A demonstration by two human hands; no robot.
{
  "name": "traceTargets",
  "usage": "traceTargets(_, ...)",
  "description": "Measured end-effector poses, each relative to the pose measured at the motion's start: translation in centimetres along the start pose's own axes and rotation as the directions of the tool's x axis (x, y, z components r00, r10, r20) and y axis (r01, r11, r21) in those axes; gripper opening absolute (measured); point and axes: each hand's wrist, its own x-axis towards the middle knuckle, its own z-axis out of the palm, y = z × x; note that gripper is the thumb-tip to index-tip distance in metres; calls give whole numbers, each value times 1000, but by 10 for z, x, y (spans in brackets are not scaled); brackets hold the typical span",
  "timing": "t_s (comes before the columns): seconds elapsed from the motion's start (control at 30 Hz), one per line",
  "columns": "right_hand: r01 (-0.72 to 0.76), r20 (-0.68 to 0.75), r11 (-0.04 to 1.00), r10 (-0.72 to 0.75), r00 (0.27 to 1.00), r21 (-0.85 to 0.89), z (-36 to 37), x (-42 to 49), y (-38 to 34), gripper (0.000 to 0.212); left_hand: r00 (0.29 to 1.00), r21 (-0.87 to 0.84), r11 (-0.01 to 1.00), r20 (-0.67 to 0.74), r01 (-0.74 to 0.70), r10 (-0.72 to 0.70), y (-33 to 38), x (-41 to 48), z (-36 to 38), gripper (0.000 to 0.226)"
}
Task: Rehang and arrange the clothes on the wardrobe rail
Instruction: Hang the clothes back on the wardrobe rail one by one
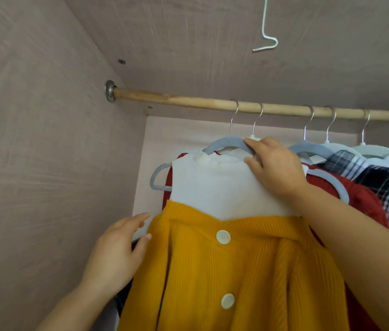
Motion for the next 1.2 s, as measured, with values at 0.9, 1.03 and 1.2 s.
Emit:
traceTargets(0.9,160,128,306,-740,661,938,54,-467,-277,50,480,632,275,-176,724,-860,66,-464,-95,48)
traceTargets(1.03,150,1,83,-877,480,985,-11,-539,-331,59,208,560,-49,-386,827,-899,130,-561,-144,50)
traceTargets(1.2,162,-264,-222,-910,321,962,-97,-594,-391,56,-39,396,-374,-640,839,-767,222,-643,-202,51)
